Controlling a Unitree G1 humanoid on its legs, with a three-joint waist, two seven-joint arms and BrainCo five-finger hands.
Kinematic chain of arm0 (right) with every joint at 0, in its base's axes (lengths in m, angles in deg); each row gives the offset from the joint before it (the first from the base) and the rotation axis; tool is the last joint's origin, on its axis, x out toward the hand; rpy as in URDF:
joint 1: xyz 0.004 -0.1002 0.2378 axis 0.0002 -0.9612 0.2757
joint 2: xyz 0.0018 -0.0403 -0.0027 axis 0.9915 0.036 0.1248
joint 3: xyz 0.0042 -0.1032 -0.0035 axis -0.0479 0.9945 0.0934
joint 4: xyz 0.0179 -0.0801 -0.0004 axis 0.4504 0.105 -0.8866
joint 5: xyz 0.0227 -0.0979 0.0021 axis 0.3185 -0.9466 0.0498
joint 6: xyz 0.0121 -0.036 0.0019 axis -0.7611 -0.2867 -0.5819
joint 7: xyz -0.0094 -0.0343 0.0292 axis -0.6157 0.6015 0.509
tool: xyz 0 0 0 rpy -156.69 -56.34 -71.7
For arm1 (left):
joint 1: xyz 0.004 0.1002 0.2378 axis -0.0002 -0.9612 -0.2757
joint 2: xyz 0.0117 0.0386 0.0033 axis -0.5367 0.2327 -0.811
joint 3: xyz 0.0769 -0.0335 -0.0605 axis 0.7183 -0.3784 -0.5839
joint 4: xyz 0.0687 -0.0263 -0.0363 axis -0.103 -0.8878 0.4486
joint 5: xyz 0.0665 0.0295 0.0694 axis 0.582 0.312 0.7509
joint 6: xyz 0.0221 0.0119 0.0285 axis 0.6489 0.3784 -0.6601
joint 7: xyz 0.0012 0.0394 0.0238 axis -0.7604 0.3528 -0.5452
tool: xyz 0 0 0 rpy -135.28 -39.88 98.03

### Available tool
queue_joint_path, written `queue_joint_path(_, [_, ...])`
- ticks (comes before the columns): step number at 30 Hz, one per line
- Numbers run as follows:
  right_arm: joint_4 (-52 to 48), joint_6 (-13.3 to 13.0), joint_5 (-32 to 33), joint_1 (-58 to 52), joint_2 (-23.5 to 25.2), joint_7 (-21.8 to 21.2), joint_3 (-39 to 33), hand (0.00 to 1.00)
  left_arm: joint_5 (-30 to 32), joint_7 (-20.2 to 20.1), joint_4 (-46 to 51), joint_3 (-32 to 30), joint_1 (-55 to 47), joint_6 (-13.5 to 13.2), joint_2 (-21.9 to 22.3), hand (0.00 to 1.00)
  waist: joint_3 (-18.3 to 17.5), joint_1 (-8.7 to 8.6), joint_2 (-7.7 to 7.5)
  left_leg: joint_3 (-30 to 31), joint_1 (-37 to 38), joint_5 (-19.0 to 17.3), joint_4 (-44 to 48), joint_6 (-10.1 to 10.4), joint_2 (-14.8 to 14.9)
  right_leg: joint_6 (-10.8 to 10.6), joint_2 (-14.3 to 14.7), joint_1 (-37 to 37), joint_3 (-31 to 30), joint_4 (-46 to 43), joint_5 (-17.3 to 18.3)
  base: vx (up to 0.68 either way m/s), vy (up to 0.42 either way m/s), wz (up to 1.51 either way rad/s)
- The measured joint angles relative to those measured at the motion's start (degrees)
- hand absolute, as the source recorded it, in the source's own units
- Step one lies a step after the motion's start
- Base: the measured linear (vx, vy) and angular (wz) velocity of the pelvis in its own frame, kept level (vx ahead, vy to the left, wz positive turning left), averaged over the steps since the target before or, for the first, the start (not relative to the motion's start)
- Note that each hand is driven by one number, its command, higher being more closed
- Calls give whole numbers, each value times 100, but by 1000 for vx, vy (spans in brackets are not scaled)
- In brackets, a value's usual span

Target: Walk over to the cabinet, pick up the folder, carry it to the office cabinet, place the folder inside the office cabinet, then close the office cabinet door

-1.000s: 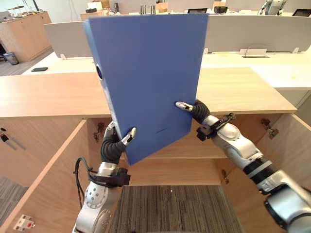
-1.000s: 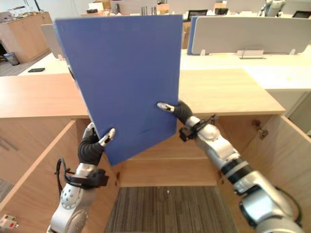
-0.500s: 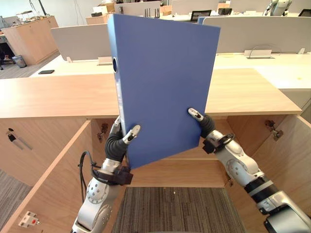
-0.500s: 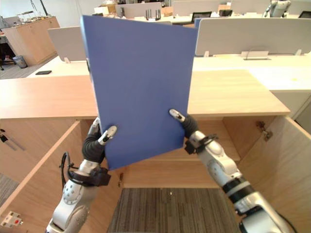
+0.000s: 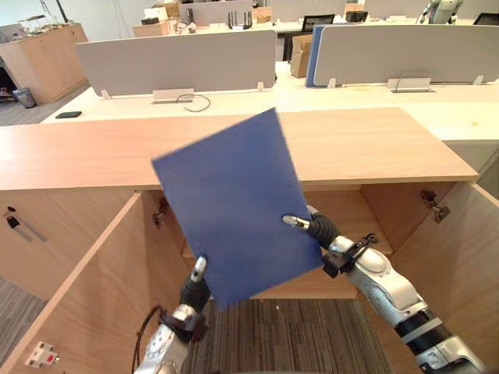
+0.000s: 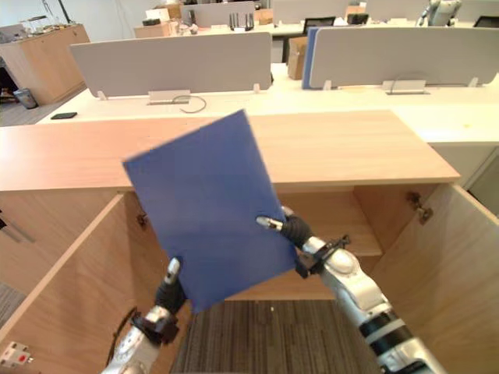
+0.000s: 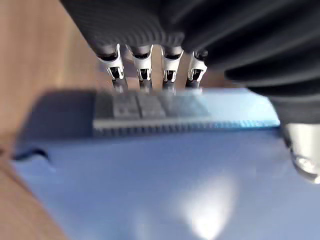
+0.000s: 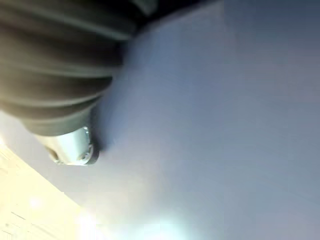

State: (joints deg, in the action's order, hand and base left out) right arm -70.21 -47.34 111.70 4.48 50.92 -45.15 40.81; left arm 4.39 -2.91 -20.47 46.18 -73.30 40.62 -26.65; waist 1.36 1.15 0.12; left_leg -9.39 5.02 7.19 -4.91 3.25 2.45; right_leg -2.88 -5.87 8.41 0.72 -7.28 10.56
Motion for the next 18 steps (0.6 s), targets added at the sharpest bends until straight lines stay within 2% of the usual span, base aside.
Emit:
queue_joint_path(2, [-168, 18, -462, -111, -80, -104, -148, 100, 228, -34, -721, -217, 7, 82, 266, 0, 0, 0, 0, 62, -4, -1, 0, 0, 19, 0, 13, -31, -61, -7, -1, 8, -24, -16])
queue_joint_path(4, [-473, 16, -479, -209, -98, -368, -412, 100, 455, 111, -1763, -659, 124, 307, 477, 0, 2, -25, 7, 124, -22, -3, 0, 1, 48, 2, 35, -71, -110, -27, -4, 6, -38, -15])
queue_joint_path(6, [-1270, -166, -793, -266, -110, -516, -543, 100, 812, 389, -3047, -1246, 182, 548, 514, 0, 3, -190, 5, 154, -27, -11, 0, 2, 90, 5, 71, -97, -149, -33, -6, 2, -55, -11])
queue_joint_path(9, [-1789, -575, -1743, -252, -254, -593, -486, 100, 1498, 559, -3978, -1984, 204, 633, 463, 0, -3, -170, 12, 258, -20, -43, 1, 35, 145, 8, 127, -111, -187, -54, -7, -20, -42, -7])
queue_joint_path(11, [-1751, -671, -2607, -76, -431, -539, 328, 100, 2010, 587, -4527, -2410, 287, 644, 404, 0, 4, -146, 2, 255, -26, -90, 58, 77, 194, 19, 172, -141, -232, -111, -2, -67, -22, -8])
queue_joint_path(12, [-1719, -691, -2835, -12, -503, -555, 652, 100, 2171, 611, -4674, -2565, 306, 666, 399, 0, 11, -143, -4, 253, -56, -131, 129, 92, 203, 24, 176, -145, -242, -123, 1, -64, -10, -11])
queue_joint_path(14, [-1461, -746, -3425, 97, -784, -706, 2010, 100, 2568, 714, -5092, -3084, 313, 777, 419, 0, 73, -62, -30, 254, -324, -440, 763, 99, 256, 52, 182, -177, -274, -221, 22, -98, -8, -7])
queue_joint_path(16, [-1245, -799, -3800, 136, -847, -692, 2467, 100, 2673, 787, -5243, -3405, 313, 831, 490, 0, 167, 13, -8, 274, -603, -711, 1358, 100, 335, 96, 228, -263, -290, -380, 84, -108, -8, -5])
queue_joint_path(18, [-1032, -837, -3918, 550, -955, -677, 2576, 100, 2672, 879, -5345, -3865, 266, 916, 630, 0, 390, 51, 20, 308, -895, -1028, 2156, 53, 510, 183, 356, -364, -327, -744, 246, -183, -23, -7])
